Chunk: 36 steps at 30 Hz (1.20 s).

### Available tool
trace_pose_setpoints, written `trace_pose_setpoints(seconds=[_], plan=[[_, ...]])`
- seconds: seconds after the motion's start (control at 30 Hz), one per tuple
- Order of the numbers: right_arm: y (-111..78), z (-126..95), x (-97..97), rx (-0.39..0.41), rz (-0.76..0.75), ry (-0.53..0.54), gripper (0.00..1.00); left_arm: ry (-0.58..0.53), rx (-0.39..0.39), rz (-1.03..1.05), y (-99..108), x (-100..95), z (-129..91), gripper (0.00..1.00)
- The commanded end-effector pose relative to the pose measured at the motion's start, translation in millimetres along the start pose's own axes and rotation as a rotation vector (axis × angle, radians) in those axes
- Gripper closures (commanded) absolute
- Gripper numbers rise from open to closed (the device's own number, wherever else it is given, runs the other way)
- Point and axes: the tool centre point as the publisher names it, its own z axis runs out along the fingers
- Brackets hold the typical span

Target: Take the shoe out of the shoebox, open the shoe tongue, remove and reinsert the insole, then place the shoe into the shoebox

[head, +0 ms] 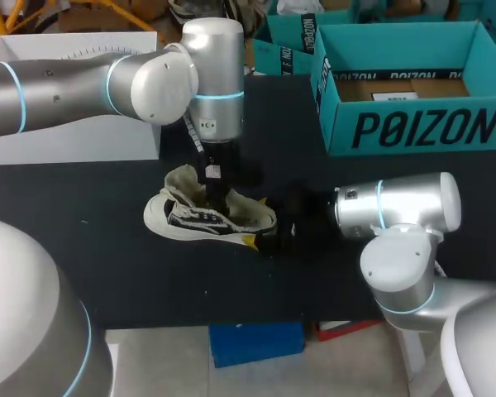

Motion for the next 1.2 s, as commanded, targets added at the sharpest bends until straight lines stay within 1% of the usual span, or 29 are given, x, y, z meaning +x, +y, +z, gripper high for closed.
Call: trace_pose_setpoints(seconds=[0.03,0.4,0.67,0.7,0.77,0.8,0.83,0.87,0.9,0.97,1.07,1.2], plan=[[-8.8,16,-2.1,-0.007,0.002,-0.009,1.00,-0.013,0.001,-0.001,2,2.4,9,1.00],[-8.8,16,-2.1,-0.007,0.002,-0.009,1.00,-0.050,-0.021,-0.009,7,-2.9,9,1.00],[-8.8,16,-2.1,-0.007,0.002,-0.009,1.00,-0.062,-0.026,0.001,6,-6.2,13,1.00],[-8.8,16,-2.1,-0.007,0.002,-0.009,1.00,-0.067,-0.025,0.006,6,-6.4,13,0.95],[-8.8,16,-2.1,-0.007,0.002,-0.009,1.00,-0.073,-0.026,0.014,5,-6.0,12,0.77],[-8.8,16,-2.1,-0.007,0.002,-0.009,1.00,-0.076,-0.029,0.017,5,-6.0,12,0.66],[-8.8,16,-2.1,-0.007,0.002,-0.009,1.00,-0.079,-0.033,0.020,5,-6.0,11,0.62],[-8.8,16,-2.1,-0.007,0.002,-0.009,1.00,-0.082,-0.036,0.022,6,-6.1,11,0.61],[-8.8,16,-2.1,-0.007,0.002,-0.009,1.00,-0.087,-0.042,0.026,6,-6.2,11,0.62],[-8.8,16,-2.1,-0.007,0.002,-0.009,1.00,-0.099,-0.067,0.028,6,-6.5,10,0.67],[-8.8,16,-2.1,-0.007,0.002,-0.009,1.00,-0.141,-0.133,0.032,7,-6.0,7,0.71],[-8.8,16,-2.1,-0.007,0.002,-0.009,1.00,-0.214,-0.215,0.033,7,-2.4,2,0.74]])
